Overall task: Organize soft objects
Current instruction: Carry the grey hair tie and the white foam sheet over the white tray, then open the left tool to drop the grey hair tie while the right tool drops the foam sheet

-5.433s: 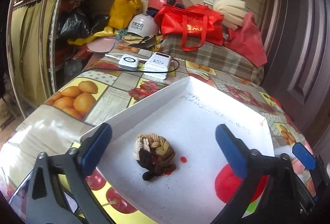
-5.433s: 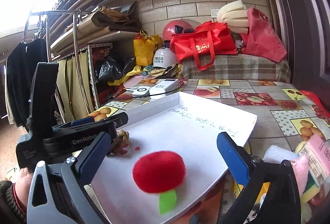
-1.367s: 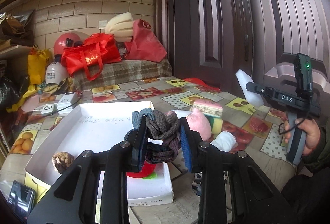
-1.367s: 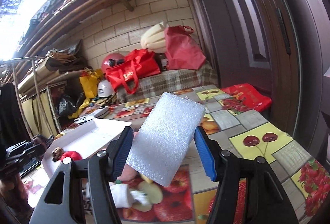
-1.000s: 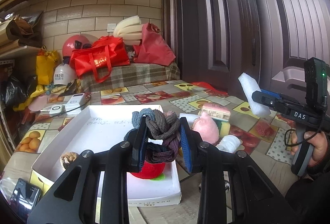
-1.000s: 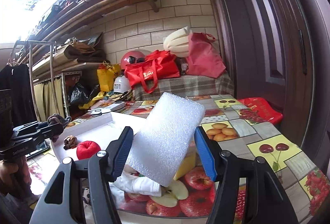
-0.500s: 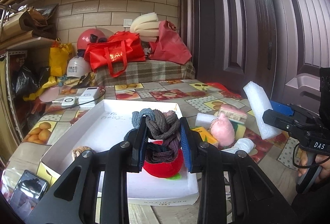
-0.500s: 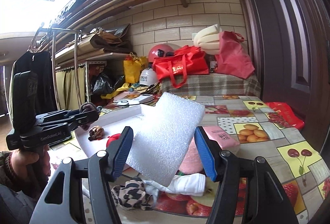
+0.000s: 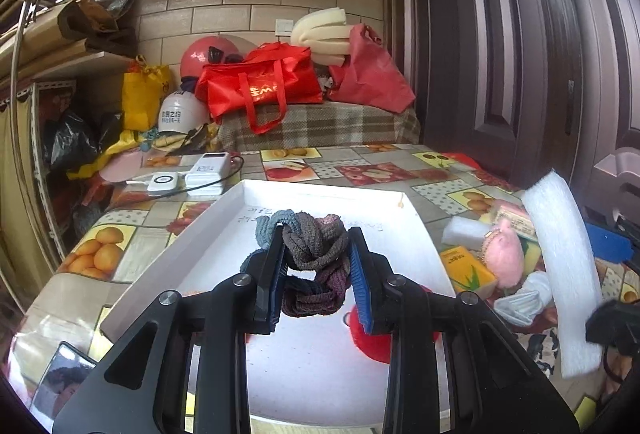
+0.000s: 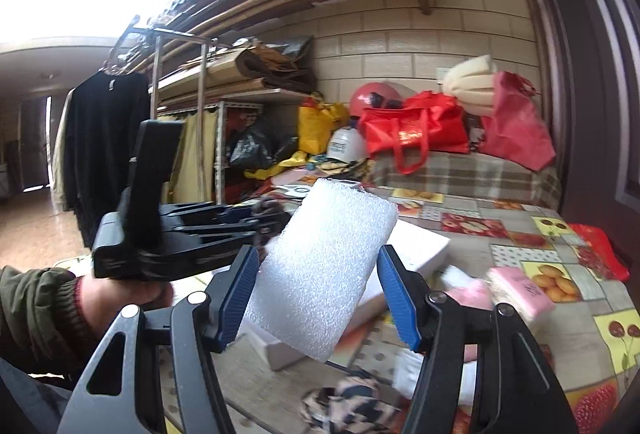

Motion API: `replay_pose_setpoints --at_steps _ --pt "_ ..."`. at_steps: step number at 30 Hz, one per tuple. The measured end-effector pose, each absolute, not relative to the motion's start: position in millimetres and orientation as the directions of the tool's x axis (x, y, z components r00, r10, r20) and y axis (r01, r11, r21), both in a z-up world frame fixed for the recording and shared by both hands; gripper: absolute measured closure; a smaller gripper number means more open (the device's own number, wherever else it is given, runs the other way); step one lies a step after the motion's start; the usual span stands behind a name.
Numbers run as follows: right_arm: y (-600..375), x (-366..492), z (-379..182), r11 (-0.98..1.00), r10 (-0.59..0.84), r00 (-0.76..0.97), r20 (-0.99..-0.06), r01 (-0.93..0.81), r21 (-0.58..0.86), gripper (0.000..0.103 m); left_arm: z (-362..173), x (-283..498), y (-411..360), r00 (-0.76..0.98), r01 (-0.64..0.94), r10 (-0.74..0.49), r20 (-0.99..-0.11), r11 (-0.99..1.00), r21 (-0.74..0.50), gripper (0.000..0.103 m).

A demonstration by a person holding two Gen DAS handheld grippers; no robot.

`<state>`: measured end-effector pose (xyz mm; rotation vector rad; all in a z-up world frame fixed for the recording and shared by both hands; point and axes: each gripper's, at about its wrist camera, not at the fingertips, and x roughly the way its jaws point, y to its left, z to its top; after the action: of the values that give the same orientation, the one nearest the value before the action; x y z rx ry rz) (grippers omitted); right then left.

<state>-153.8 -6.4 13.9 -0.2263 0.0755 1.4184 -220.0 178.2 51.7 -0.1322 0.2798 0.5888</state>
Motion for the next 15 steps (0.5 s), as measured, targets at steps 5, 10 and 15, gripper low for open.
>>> replay_pose_setpoints --at_steps 5,10,15 --pt "16.8 -174.5 10.8 0.037 0.972 0.067 -0.227 -0.990 -0.134 0.042 50.2 -229.1 195.2 0.762 -0.618 0.579 -0.290 0.785 -0.055 0.075" --pt "46.3 -164.9 9.7 0.044 0.963 0.055 -0.265 -0.998 -0.047 0.042 48.3 -233.7 214.4 0.741 -0.644 0.599 -0.305 0.761 -0.070 0.075" --pt "71.2 -142.7 6.6 0.118 0.951 0.106 -0.292 -0.993 0.025 0.042 48.2 -231.7 219.3 0.738 -0.645 0.598 -0.312 0.761 -0.068 0.074"
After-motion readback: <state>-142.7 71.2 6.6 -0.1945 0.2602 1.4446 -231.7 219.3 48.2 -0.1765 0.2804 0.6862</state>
